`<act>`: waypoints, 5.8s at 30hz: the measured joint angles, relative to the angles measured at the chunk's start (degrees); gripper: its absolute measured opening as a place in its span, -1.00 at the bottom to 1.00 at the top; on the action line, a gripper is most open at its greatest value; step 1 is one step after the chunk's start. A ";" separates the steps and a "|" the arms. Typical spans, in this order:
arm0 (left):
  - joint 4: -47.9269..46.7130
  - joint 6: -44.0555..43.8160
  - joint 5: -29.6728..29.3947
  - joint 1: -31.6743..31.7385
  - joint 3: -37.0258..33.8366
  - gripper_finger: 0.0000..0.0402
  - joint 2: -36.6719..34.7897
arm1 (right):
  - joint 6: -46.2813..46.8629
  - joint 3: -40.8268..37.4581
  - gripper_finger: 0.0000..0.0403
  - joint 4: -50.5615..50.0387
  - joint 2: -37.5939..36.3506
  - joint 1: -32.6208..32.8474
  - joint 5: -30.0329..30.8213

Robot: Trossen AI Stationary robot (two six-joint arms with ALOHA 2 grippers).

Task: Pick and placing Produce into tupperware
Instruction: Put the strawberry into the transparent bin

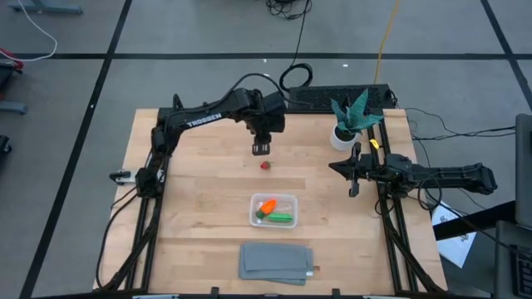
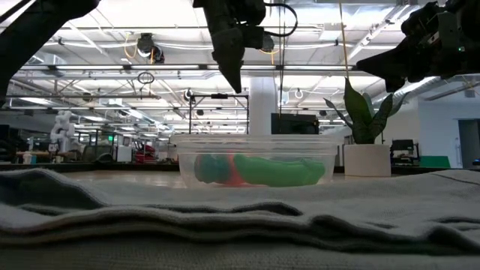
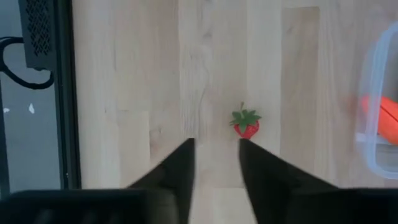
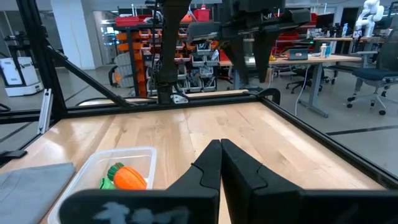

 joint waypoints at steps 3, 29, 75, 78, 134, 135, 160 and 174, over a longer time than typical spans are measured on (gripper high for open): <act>-0.02 0.00 0.03 -0.06 0.00 -0.08 0.00 | 0.00 0.00 -1.00 0.00 0.00 -0.02 -0.01; 11.75 -2.54 8.93 -1.57 -19.84 0.46 0.48 | 0.74 0.00 -1.00 -1.27 0.00 0.00 0.02; 30.53 -6.13 9.13 -0.76 -35.10 0.46 0.35 | 0.59 0.00 -1.00 -2.15 0.00 -0.01 0.19; 31.00 -5.95 9.10 -0.74 -35.10 0.46 0.35 | 0.59 0.00 -1.00 -2.14 -0.02 -0.02 0.19; 36.09 -0.39 6.09 -1.48 -39.26 0.46 0.35 | 0.59 0.00 -1.00 -2.15 -0.02 0.00 0.19; 36.53 -0.30 6.00 -1.48 -39.80 0.46 0.35 | 0.59 0.00 -1.00 -2.14 -0.01 -0.02 0.19; 40.74 -0.31 5.81 -1.46 -42.49 0.46 -0.04 | 0.59 0.00 -1.00 -2.14 -0.01 -0.01 0.21; 41.40 -0.13 5.30 -1.41 -42.49 -0.16 -0.04 | 0.59 0.00 -1.00 -2.14 0.00 0.00 0.21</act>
